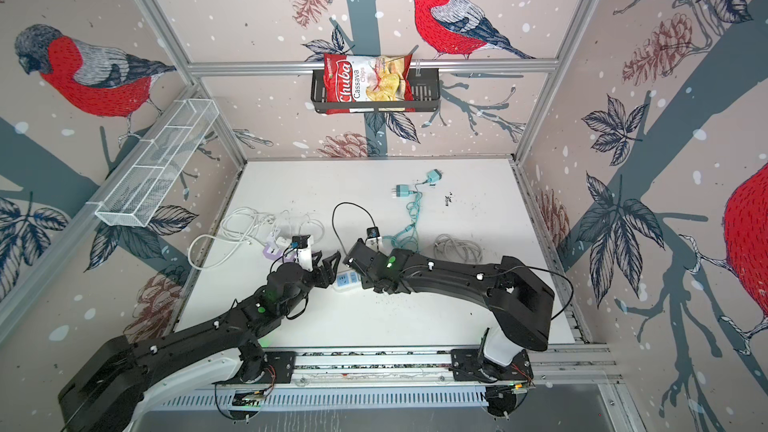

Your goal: Insert the plug

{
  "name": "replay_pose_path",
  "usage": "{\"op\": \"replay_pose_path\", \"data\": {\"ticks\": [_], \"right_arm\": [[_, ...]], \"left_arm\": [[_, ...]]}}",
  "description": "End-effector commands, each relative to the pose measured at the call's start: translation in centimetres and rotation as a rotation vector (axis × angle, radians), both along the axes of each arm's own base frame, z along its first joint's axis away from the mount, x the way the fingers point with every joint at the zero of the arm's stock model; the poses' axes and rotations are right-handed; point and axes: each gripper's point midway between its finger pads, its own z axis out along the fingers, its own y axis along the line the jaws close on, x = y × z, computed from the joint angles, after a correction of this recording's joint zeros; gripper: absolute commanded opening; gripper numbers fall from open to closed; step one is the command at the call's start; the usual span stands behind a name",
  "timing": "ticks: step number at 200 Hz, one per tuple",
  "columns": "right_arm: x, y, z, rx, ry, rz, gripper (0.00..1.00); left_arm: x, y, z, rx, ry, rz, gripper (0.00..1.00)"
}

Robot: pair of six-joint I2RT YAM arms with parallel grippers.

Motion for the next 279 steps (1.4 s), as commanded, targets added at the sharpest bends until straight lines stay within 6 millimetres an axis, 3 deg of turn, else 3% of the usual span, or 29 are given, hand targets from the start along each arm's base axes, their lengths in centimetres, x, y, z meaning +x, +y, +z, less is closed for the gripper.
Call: {"op": "replay_pose_path", "data": {"ticks": [1, 24, 90, 142, 190, 249, 279], "right_arm": [[1.0, -2.3, -0.4, -0.019, -0.028, -0.079, 0.52], [1.5, -3.9, -0.4, -0.019, -0.033, -0.110, 0.51], [1.2, -2.4, 1.8, 0.124, -0.043, -0.059, 0.52], [1.7, -4.2, 0.2, 0.106, -0.014, -0.118, 0.51], [1.6, -5.6, -1.1, 0.088, 0.010, -0.156, 0.54], [1.7, -5.7, -2.4, 0.092, 0.041, -0.156, 0.57], [1.9, -5.6, -2.9, 0.085, 0.050, -0.155, 0.57]], "left_arm": [[0.9, 0.1, 1.2, 0.026, -0.039, 0.023, 0.69], [1.6, -0.3, 2.2, 0.045, -0.063, 0.028, 0.71], [2.7, -1.7, 2.9, 0.064, -0.079, 0.002, 0.71], [2.3, -3.6, 2.0, 0.049, -0.013, -0.088, 0.67], [-0.2, -3.8, -2.7, 0.066, 0.249, -0.124, 0.63], [-3.9, -5.0, -3.4, 0.017, 0.319, -0.215, 0.62], [-4.8, -5.7, -3.7, 0.001, 0.325, -0.245, 0.63]]}}
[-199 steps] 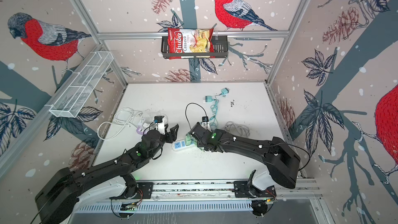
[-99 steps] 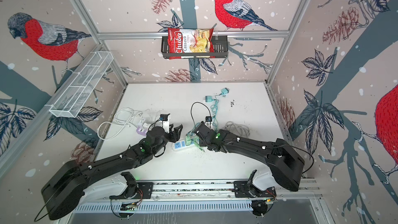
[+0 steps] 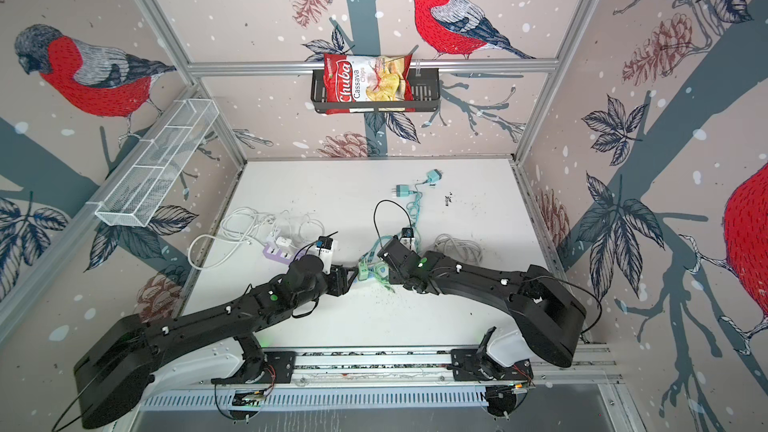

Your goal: Insert the plug

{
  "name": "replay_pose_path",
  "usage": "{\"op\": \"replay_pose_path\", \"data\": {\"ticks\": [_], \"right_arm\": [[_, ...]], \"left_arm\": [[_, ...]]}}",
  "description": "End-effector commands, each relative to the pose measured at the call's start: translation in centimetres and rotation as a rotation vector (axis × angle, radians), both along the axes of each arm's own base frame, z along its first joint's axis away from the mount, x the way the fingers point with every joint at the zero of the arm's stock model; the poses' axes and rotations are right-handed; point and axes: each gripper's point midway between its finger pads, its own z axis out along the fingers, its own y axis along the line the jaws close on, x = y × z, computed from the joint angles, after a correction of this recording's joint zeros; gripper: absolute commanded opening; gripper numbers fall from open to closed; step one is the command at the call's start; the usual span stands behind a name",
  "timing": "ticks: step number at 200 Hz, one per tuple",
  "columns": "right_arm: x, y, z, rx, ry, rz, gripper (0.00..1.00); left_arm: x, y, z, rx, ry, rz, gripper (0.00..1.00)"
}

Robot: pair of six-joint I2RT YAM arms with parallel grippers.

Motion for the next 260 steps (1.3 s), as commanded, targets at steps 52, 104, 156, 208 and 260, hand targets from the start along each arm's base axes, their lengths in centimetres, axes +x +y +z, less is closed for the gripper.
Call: {"op": "replay_pose_path", "data": {"ticks": [52, 104, 156, 208, 260], "right_arm": [[0.4, 0.2, -0.6, 0.013, 0.009, -0.003, 0.57], [0.4, 0.3, -0.8, 0.019, 0.014, 0.006, 0.57], [0.4, 0.4, -1.0, 0.024, 0.019, 0.004, 0.57], [0.3, 0.2, -1.3, 0.027, 0.023, 0.004, 0.58], [0.3, 0.7, -0.9, 0.053, 0.017, 0.015, 0.58]], "left_arm": [[-0.1, -0.6, 0.0, -0.026, 0.000, 0.003, 0.63], [0.3, -1.2, 0.1, -0.032, -0.009, 0.002, 0.63], [1.0, -1.6, 0.6, -0.023, -0.029, 0.009, 0.63], [1.2, -1.7, 0.2, -0.023, -0.025, 0.009, 0.63], [0.4, -0.6, -2.5, 0.034, 0.055, 0.039, 0.61]]}}
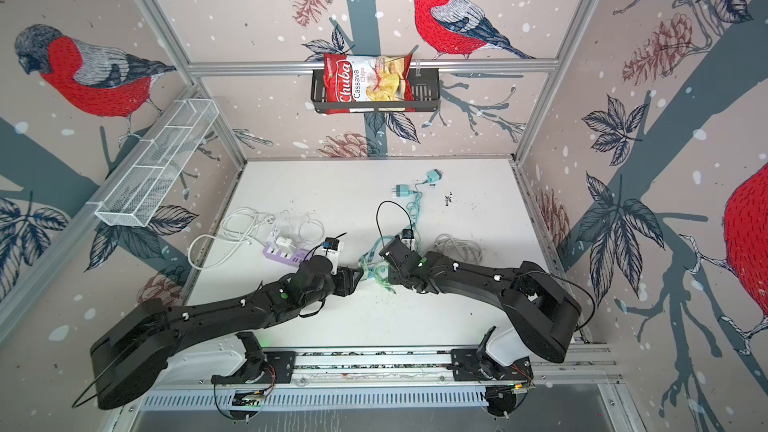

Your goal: Insert the plug

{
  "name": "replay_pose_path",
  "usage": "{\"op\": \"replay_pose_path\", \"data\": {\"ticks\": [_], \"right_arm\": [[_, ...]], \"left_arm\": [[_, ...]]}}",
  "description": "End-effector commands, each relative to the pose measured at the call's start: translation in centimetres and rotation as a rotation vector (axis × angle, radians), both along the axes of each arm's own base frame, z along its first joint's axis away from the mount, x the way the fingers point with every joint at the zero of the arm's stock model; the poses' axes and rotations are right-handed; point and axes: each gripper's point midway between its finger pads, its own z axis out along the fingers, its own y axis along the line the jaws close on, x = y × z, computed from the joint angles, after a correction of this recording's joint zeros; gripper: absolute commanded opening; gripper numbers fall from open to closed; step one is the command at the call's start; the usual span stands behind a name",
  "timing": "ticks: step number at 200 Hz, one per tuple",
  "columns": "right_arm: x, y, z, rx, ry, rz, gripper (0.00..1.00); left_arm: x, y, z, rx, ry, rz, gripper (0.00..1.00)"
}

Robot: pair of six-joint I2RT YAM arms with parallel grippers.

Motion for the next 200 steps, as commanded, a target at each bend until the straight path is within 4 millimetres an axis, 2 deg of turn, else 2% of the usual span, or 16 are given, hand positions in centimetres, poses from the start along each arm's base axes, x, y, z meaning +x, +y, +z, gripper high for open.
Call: {"op": "replay_pose_path", "data": {"ticks": [1, 19, 107, 146, 156, 200], "right_arm": [[0.0, 0.5, 0.4, 0.025, -0.007, 0.012, 0.58], [0.0, 0.8, 0.3, 0.035, -0.002, 0.023, 0.58], [-0.4, 2.7, 0.2, 0.114, 0.020, 0.072, 0.59], [0.0, 2.5, -1.0, 0.088, 0.028, 0.061, 0.56], [0.0, 2.6, -1.1, 0.086, 0.028, 0.063, 0.53], [-0.1, 3.1, 0.0, 0.108, 0.015, 0.085, 0.23]], "left_arm": [[-0.3, 0.6, -1.0, 0.019, 0.033, 0.022, 0.61], [-0.5, 1.0, -1.7, 0.032, 0.045, 0.035, 0.61], [-0.6, 2.2, -2.1, 0.052, 0.057, 0.085, 0.61], [-0.4, 2.2, -2.0, 0.053, 0.055, 0.088, 0.61], [-0.5, 2.2, -2.1, 0.056, 0.056, 0.089, 0.61], [-0.3, 2.4, -1.7, 0.057, 0.045, 0.100, 0.61]]}}
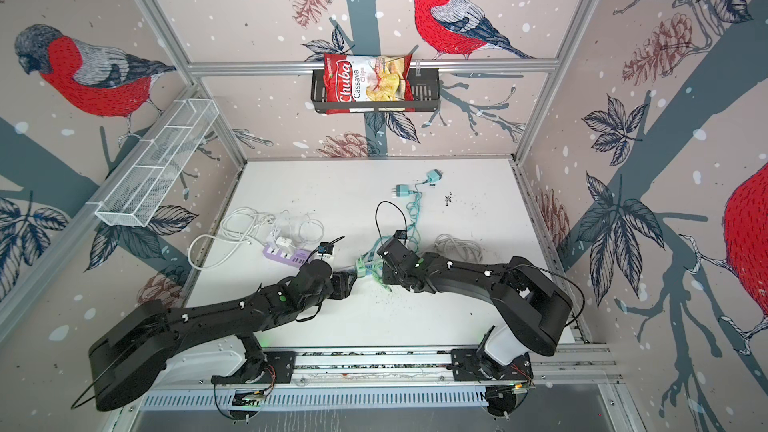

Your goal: Insert the plug

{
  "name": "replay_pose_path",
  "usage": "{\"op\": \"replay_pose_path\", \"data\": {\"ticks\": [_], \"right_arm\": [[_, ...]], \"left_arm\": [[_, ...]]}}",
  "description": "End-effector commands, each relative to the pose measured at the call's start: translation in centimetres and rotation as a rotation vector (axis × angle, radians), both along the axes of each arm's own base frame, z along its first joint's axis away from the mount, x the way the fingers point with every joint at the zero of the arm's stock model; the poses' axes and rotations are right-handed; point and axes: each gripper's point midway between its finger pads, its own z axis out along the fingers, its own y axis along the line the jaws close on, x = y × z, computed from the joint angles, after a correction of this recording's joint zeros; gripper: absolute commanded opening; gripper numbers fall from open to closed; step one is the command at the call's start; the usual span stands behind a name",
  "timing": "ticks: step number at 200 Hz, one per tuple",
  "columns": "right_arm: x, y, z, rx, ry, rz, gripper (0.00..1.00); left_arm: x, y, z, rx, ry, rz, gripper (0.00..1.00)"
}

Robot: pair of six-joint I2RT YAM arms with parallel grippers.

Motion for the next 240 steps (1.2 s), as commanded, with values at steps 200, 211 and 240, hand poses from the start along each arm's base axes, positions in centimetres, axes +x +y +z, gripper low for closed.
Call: {"op": "replay_pose_path", "data": {"ticks": [200, 211, 240], "right_arm": [[-5.1, 6.2, 6.3, 0.118, -0.045, 0.100, 0.12], [-5.2, 6.0, 6.9, 0.122, -0.053, 0.097, 0.12], [-5.9, 5.6, 8.4, 0.132, -0.073, 0.090, 0.12]], "left_arm": [[0.6, 0.2, 3.0, -0.062, -0.092, 0.019, 0.63], [0.7, 0.6, 2.9, -0.047, -0.100, 0.028, 0.63], [0.8, 0.9, 2.8, -0.033, -0.120, 0.033, 0.63]]}}
